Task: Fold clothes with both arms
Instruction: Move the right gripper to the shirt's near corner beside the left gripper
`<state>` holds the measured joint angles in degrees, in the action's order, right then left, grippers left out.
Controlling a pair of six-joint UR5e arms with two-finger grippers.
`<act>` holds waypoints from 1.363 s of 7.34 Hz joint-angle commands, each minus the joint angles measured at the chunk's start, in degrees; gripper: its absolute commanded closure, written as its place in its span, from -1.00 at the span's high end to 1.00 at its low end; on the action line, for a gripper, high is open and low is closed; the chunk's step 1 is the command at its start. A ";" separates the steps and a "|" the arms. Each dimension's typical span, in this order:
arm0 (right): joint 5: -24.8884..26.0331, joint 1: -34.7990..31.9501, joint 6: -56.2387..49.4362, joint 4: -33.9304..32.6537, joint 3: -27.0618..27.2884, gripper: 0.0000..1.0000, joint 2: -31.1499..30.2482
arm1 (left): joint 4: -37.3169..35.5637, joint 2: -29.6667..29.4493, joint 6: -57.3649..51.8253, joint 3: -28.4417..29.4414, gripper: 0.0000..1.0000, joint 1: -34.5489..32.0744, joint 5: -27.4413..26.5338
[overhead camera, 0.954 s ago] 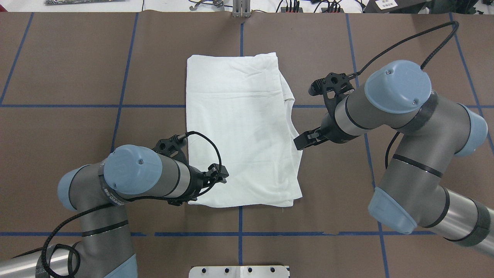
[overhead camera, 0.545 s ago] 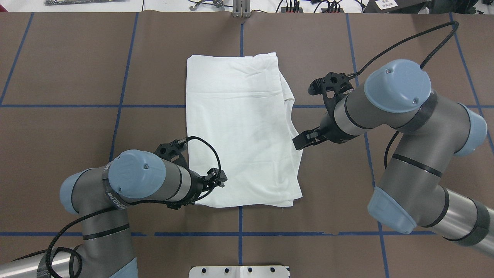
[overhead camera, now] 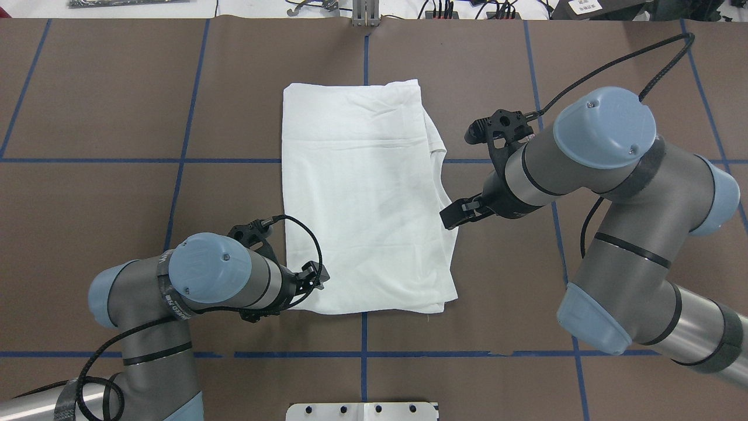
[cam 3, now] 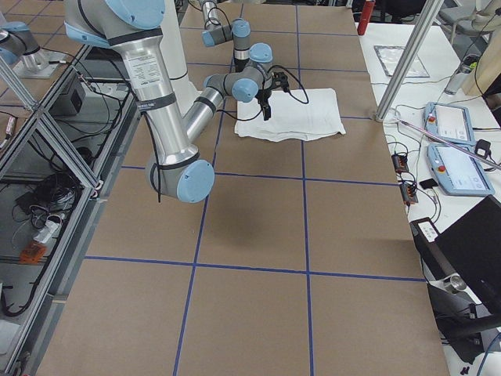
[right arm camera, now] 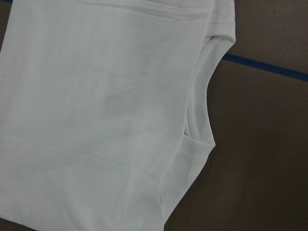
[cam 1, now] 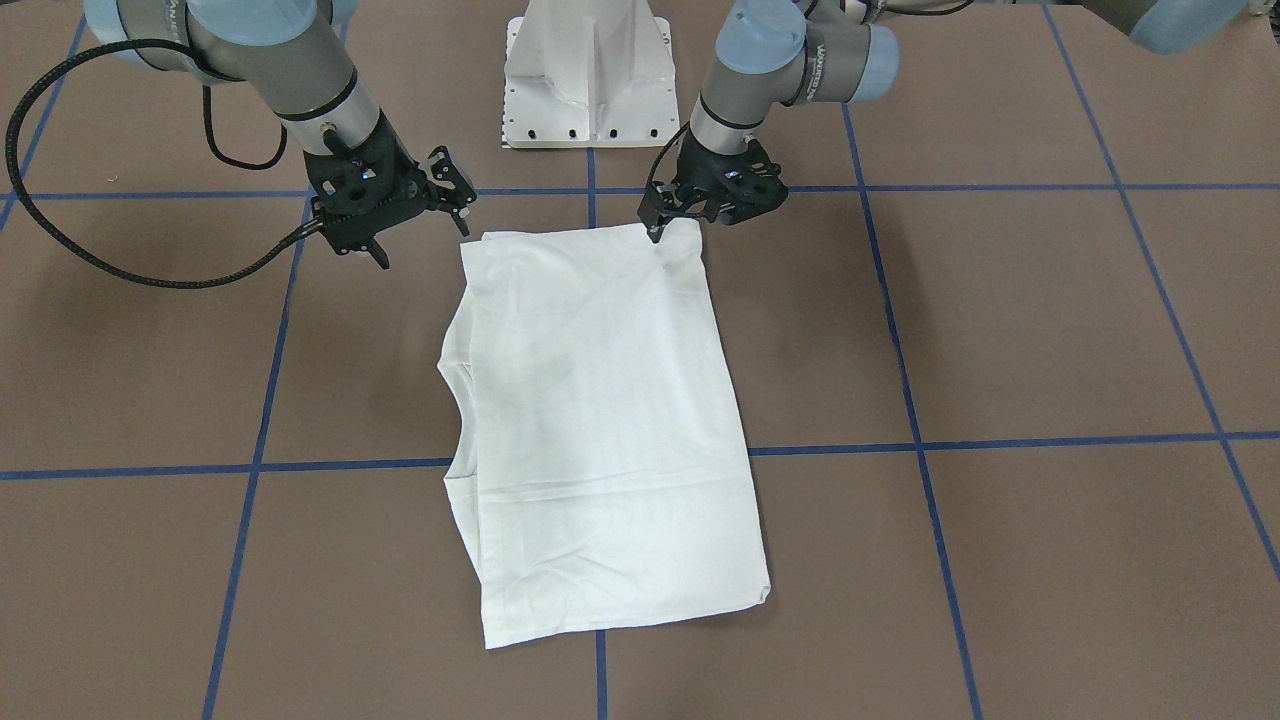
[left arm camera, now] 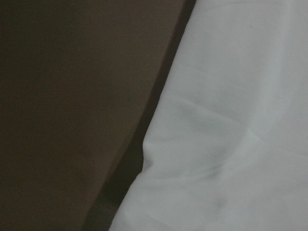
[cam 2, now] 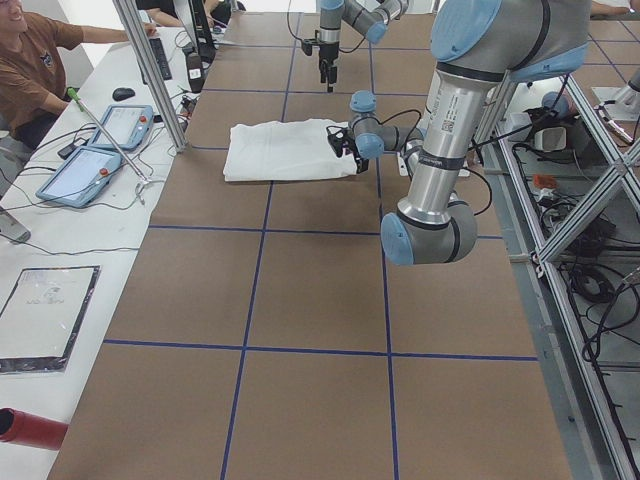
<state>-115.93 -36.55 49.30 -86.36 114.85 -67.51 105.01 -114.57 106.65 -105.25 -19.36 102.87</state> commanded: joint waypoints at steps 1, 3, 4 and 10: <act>0.00 -0.01 0.01 -0.04 -0.07 0.99 0.01 | -0.07 0.13 0.57 0.40 1.00 0.29 -0.03; -0.26 -0.53 0.01 -0.04 -0.07 0.99 0.01 | -0.07 -0.04 0.57 0.84 0.98 0.56 -0.03; -0.87 -1.06 -0.08 -0.04 -0.07 0.99 -0.08 | -0.07 -0.13 0.57 1.45 0.93 0.56 -0.03; -2.97 -3.25 -0.87 -0.21 -0.24 0.99 -0.43 | -0.07 -1.18 0.66 0.14 -1.00 0.38 0.14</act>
<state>-117.59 -38.82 48.48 -86.58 114.58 -67.83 104.94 -115.45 107.25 -104.45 -18.84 102.93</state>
